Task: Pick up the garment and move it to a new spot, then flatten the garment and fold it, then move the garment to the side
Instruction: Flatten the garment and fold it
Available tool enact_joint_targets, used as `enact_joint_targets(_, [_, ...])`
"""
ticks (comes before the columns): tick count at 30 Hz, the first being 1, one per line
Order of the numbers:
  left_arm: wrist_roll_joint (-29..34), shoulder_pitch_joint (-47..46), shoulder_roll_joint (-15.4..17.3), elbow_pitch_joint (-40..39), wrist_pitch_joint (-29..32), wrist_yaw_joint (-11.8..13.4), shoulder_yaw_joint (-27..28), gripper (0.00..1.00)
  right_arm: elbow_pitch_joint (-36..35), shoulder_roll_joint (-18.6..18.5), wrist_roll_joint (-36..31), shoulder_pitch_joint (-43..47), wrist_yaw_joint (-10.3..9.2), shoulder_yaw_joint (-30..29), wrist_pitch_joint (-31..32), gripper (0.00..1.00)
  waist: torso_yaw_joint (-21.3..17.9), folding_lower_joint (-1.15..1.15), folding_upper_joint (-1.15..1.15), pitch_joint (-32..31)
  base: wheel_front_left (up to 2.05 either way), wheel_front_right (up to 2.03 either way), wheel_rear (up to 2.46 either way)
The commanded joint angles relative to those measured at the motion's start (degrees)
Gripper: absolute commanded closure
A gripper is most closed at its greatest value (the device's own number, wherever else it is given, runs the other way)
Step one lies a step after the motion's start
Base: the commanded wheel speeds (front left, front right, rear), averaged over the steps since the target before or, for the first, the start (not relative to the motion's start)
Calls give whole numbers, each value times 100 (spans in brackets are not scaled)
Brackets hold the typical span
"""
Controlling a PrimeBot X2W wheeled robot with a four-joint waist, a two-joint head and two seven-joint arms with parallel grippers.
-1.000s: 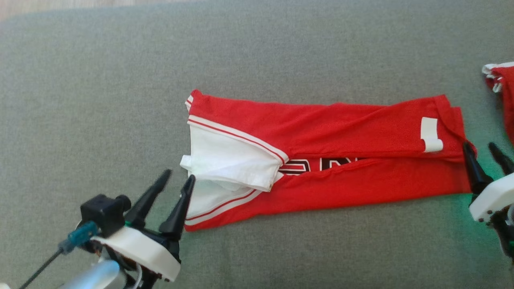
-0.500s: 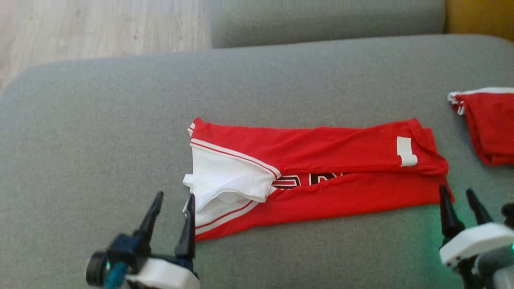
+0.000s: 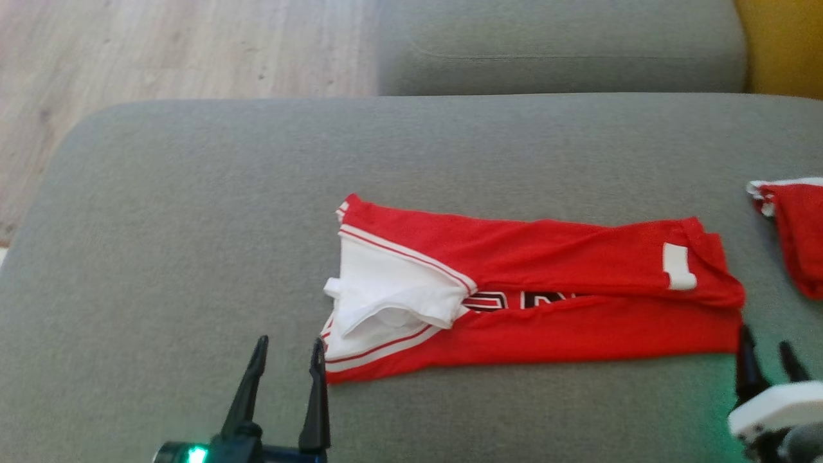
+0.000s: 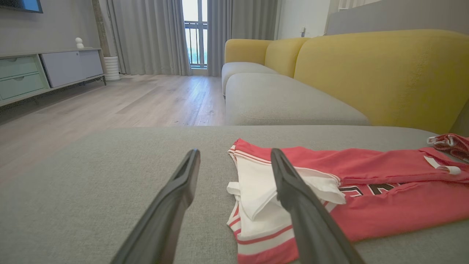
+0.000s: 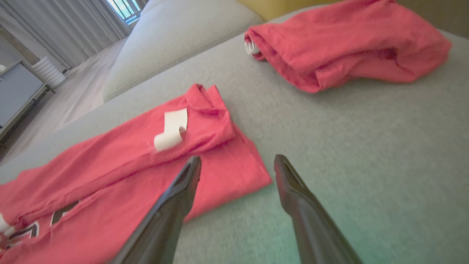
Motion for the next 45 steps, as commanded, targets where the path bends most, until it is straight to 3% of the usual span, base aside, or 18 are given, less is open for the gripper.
enact_joint_targets(1, [129, -111, -61, -173, -69, -53, 254, 0, -112, -124, -88, -399, -4, -22, 5, 0, 158, 0, 0, 51, 0, 0, 0])
enact_joint_targets(7, [459, -39, -327, -97, -69, -277, 422, 0, 337, -211, -307, -958, -4, -629, 243, 0, 462, 0, 0, 193, 0, 0, 0])
enact_joint_targets(14, [593, -73, -570, 63, -70, -591, 586, 0, 1183, -229, -1132, -1441, -4, -1284, 519, 0, 614, 0, 0, 320, 0, 0, 0])
enact_joint_targets(22, [762, -90, -807, 154, -70, -861, 802, 0, 1710, -17, -1444, -1821, -4, -1380, 820, 0, 604, 0, 0, 477, 0, 0, 0])
enact_joint_targets(26, [822, -91, -880, 203, -70, -959, 895, 0, 1887, 41, -1251, -1925, -4, -1165, 1110, 29, 571, 0, 0, 485, 0, 0, 0])
enact_joint_targets(29, [859, -81, -928, 242, -70, -1019, 952, 0, 1919, 71, -913, -1932, -4, -944, 1288, 87, 556, 0, 0, 467, 0, 0, 0])
enact_joint_targets(30, [871, -74, -942, 251, -70, -1036, 970, 0, 1895, 51, -830, -1909, -4, -871, 1296, 100, 551, 0, 0, 461, 0, 0, 0])
enact_joint_targets(45, [992, 23, -1012, 445, -70, -1236, 1130, 0, 934, -781, -2, -1420, -4, -259, 642, 100, 293, 0, 0, 291, 0, 0, 0])
